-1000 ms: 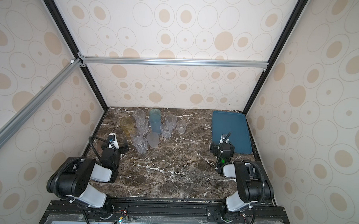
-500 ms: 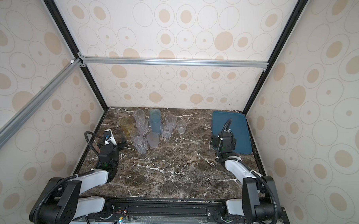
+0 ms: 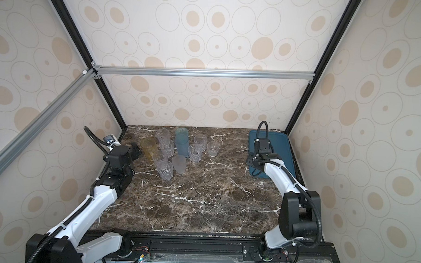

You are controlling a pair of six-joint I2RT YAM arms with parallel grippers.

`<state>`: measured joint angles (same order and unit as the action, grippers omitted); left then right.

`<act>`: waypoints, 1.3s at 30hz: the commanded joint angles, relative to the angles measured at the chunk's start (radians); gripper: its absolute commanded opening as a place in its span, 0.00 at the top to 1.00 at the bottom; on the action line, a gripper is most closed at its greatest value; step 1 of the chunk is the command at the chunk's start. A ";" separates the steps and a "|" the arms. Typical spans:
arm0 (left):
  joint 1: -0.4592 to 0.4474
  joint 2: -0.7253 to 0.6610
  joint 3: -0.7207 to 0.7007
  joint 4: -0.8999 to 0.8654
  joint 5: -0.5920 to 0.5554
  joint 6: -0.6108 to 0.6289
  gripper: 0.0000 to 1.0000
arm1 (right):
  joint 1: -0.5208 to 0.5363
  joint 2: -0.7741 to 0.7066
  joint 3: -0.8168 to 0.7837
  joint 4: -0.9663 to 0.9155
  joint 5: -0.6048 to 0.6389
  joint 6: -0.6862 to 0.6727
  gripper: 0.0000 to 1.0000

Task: Place the glasses into the tray
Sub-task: Move the tray to the middle-right of the table.

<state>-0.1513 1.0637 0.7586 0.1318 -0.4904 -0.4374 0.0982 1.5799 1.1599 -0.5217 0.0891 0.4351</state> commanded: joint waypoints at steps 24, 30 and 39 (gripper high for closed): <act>-0.616 0.277 0.056 0.186 0.328 0.063 0.15 | -0.013 0.420 0.292 -0.180 -0.005 -0.010 0.72; -0.641 0.340 0.069 0.181 0.340 0.087 0.15 | -0.010 0.468 0.310 -0.181 0.006 -0.016 0.75; -0.648 0.380 0.065 0.173 0.347 0.091 0.15 | 0.000 0.505 0.315 -0.193 -0.002 -0.018 0.86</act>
<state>-0.7876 1.4422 0.7975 0.2775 -0.1501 -0.3595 0.0910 2.0563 1.4776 -0.6811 0.0822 0.4164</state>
